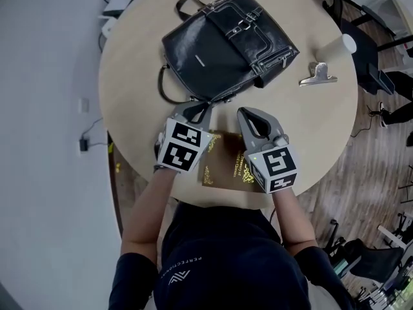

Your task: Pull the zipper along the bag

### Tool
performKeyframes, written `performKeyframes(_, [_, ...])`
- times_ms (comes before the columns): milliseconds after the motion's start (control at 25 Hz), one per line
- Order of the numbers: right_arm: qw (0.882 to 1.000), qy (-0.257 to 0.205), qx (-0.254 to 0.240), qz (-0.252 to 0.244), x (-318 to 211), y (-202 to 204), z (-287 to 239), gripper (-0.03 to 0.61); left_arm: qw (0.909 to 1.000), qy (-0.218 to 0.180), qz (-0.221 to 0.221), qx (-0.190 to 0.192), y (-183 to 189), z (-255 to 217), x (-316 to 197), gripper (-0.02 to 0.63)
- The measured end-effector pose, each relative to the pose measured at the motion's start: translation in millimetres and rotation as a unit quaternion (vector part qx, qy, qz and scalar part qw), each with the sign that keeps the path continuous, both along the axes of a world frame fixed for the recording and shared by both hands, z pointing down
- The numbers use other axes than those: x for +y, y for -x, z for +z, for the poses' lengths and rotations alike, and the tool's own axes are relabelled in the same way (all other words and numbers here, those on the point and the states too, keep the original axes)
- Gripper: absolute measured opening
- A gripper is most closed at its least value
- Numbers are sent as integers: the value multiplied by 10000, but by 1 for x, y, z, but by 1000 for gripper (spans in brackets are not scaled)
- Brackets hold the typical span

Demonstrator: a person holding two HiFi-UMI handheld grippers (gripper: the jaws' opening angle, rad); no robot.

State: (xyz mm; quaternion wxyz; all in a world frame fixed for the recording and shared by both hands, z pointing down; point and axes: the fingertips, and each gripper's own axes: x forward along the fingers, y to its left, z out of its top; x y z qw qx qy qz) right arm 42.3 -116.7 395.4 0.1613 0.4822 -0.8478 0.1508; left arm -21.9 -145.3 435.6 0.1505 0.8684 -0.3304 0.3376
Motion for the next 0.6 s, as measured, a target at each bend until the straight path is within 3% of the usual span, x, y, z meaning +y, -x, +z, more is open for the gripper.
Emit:
performKeyframes(200, [9999,47,-128,-22,-4,2,1,6,9999,-40,107,-70,1,1,-1,29])
performKeyframes(280, [9998,78,-199,-57,-7,5,1,54,9999,-57,146,-68,1,1,0,29])
performKeyframes(600, [9982,187,-544,-190,-22,20,-3,66,9993,-147,351,33,0,1,2,29])
